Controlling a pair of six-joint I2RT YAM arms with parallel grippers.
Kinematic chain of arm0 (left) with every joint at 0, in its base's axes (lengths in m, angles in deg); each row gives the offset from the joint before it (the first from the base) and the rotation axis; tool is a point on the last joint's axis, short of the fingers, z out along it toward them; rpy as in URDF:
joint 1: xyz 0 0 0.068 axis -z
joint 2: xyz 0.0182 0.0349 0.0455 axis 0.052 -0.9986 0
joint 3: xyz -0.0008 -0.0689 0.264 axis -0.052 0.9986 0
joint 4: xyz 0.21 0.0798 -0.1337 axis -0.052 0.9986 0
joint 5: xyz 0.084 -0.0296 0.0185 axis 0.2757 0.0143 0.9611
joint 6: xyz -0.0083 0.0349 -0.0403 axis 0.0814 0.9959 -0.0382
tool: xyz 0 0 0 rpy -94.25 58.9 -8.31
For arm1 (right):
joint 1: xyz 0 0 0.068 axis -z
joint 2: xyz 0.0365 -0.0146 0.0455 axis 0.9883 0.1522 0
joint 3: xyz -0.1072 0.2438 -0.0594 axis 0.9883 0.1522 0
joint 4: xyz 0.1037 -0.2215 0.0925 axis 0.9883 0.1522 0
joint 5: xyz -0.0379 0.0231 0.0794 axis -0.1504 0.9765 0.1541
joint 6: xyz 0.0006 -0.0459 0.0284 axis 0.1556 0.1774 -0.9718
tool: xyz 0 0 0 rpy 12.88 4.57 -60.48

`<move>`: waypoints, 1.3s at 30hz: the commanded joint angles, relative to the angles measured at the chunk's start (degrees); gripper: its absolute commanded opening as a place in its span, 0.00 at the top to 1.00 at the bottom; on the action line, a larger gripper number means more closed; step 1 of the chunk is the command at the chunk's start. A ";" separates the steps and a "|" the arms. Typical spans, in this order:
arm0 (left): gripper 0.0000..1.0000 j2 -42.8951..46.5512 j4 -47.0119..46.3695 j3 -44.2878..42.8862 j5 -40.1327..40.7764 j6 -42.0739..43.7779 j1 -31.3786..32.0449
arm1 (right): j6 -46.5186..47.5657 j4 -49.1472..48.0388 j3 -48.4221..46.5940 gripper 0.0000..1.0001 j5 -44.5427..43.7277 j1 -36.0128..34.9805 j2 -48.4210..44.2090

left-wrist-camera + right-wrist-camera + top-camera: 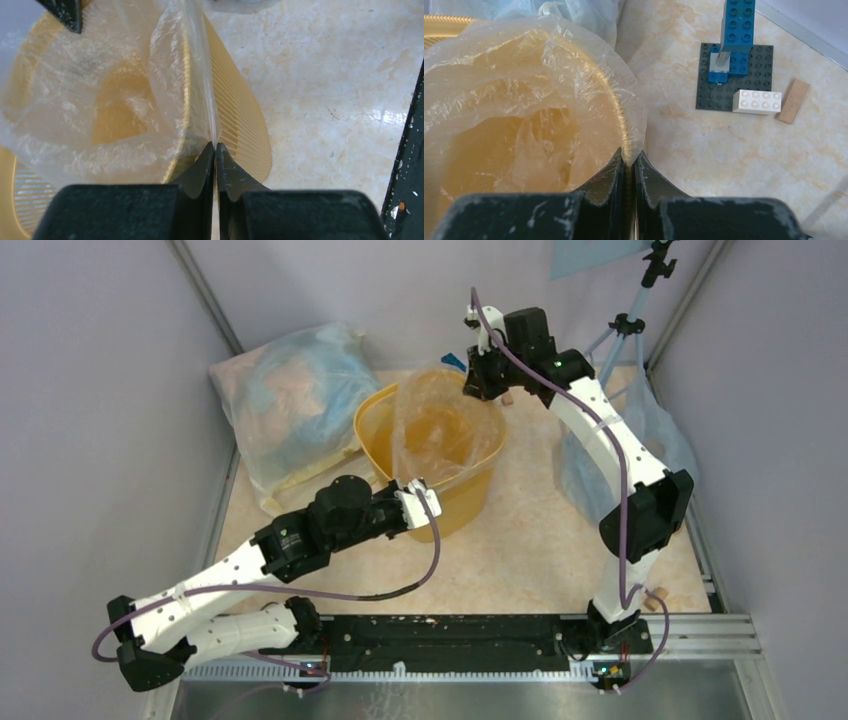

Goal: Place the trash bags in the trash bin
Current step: Place the trash bag in the trash bin.

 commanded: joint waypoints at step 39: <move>1.00 1.52 -10.35 13.57 -5.76 -27.42 -20.25 | -3.19 -1.11 11.34 1.00 -3.23 -0.33 -11.93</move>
